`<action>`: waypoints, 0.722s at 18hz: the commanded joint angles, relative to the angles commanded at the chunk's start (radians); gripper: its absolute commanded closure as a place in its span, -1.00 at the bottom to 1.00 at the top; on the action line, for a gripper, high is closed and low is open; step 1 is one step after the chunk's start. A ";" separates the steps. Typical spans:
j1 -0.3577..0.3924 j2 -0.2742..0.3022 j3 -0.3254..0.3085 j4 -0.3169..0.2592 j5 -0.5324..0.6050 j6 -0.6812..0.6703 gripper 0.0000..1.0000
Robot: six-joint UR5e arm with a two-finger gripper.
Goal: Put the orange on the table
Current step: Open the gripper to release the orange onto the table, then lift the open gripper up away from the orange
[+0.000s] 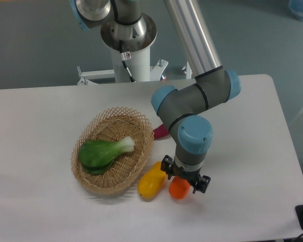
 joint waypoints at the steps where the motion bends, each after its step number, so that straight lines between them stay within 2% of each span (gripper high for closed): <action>1: 0.000 0.003 0.002 0.000 0.000 0.000 -1.00; 8: 0.012 0.041 0.005 -0.006 0.000 0.048 -1.00; 13: 0.021 0.051 0.037 -0.005 0.002 0.054 -1.00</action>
